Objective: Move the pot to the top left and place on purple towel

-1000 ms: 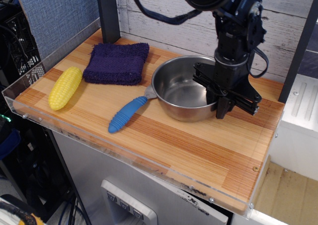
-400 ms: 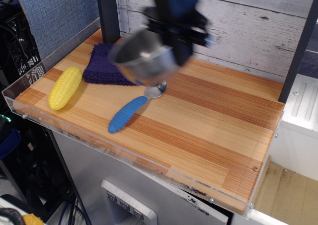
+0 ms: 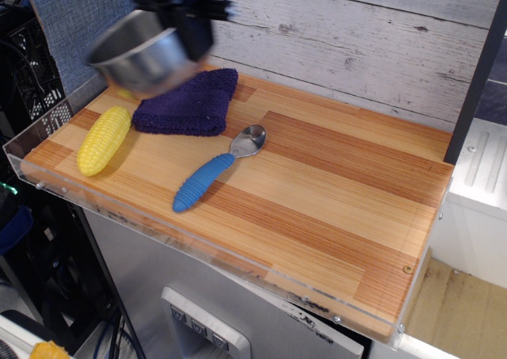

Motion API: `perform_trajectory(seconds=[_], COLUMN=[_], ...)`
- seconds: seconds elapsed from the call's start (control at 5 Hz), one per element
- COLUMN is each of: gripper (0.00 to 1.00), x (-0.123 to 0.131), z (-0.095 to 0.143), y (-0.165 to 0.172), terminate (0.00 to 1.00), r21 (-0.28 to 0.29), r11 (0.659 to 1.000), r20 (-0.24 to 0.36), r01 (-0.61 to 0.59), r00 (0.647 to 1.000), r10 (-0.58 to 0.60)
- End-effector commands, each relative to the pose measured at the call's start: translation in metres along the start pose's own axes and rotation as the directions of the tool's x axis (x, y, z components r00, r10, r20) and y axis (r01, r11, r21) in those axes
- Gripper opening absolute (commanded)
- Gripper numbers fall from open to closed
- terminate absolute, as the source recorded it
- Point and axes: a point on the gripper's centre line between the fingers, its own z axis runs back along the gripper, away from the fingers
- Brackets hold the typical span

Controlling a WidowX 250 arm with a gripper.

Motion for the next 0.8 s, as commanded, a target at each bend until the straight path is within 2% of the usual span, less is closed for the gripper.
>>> perform_trajectory(seconds=[0.0, 0.2, 0.4, 0.6], gripper=[0.00, 0.00, 0.00, 0.00], x=[0.006, 0.019, 0.039, 0.049], z=[0.001, -0.005, -0.006, -0.013], y=[0.049, 0.043, 0.018, 0.007], terminate=[0.00, 0.00, 0.00, 0.00], r21=[0.176, 0.187, 0.200, 0.196], r11=[0.984, 0.982, 0.979, 0.980], r20=[-0.012, -0.005, 0.021, 0.019], r01=[-0.039, -0.023, 0.030, 0.044], r00=[0.999, 1.000, 0.999, 0.999], r10=[0.042, 0.025, -0.035, -0.048])
